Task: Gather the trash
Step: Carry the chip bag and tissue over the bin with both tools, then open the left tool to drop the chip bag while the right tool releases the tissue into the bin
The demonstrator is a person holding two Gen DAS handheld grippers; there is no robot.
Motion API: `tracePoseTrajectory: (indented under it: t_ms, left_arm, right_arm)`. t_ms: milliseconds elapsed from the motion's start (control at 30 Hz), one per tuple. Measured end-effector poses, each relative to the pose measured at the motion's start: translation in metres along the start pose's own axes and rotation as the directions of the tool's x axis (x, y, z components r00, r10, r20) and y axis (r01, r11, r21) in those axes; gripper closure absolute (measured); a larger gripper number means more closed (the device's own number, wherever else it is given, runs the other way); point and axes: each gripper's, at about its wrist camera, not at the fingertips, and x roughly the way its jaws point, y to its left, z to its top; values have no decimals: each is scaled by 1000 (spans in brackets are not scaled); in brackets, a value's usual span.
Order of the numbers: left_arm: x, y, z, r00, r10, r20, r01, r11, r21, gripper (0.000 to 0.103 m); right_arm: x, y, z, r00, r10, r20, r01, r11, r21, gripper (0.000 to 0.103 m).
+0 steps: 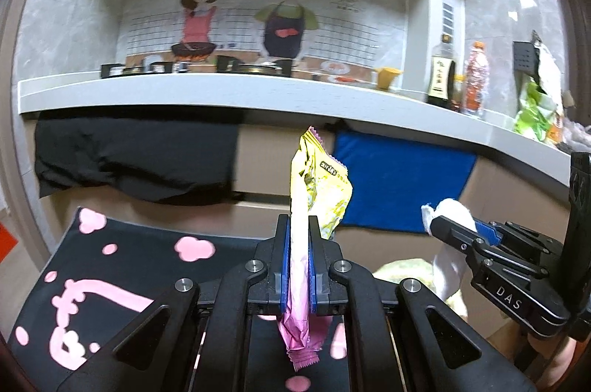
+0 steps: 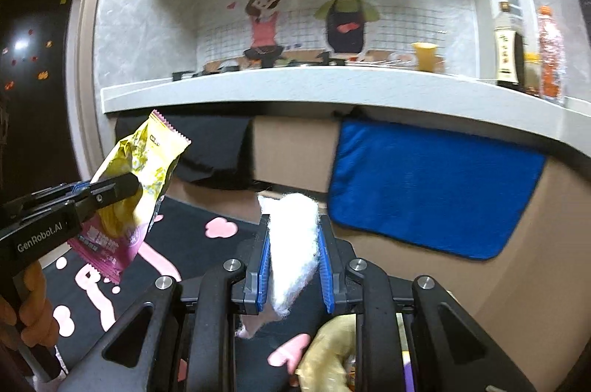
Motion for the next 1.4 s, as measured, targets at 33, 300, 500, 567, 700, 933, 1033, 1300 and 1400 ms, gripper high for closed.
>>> tracePoseTrajectory:
  t_ms: [33, 300, 500, 567, 700, 933, 1033, 1300, 1400]
  left_arm:
    - [2, -7, 0, 1000, -10, 0, 10, 1000, 7, 95]
    - [21, -57, -4, 995, -99, -20, 99, 995, 30, 95]
    - [46, -91, -17, 983, -168, -75, 171, 984, 41, 95]
    - [54, -100, -22, 978, -189, -92, 193, 980, 40, 95]
    - [71, -116, -31, 966, -232, -117, 237, 971, 29, 95]
    - [100, -136, -50, 944, -274, -182, 280, 960, 7, 95]
    - [112, -139, -60, 935, -282, -215, 287, 958, -6, 95]
    - [146, -144, -82, 906, -307, -290, 304, 951, -55, 95]
    - [156, -144, -86, 893, -322, -315, 316, 946, -71, 95]
  right_arm:
    - [-3, -4, -1, 1000, -7, 3, 7, 1000, 2, 82]
    - [-31, -53, -8, 996, -90, 26, 89, 995, 51, 82]
    - [-40, -87, -19, 989, -146, 19, 144, 985, 91, 82]
    - [-41, -96, -24, 987, -162, 11, 160, 982, 96, 82]
    - [-42, -114, -35, 981, -194, -9, 194, 975, 110, 82]
    - [-36, -141, -53, 974, -219, -49, 224, 963, 150, 82]
    - [-32, -150, -62, 973, -223, -65, 231, 959, 164, 82]
    - [-16, -169, -81, 970, -213, -118, 233, 953, 195, 82]
    - [-10, -172, -85, 970, -206, -132, 230, 952, 203, 82]
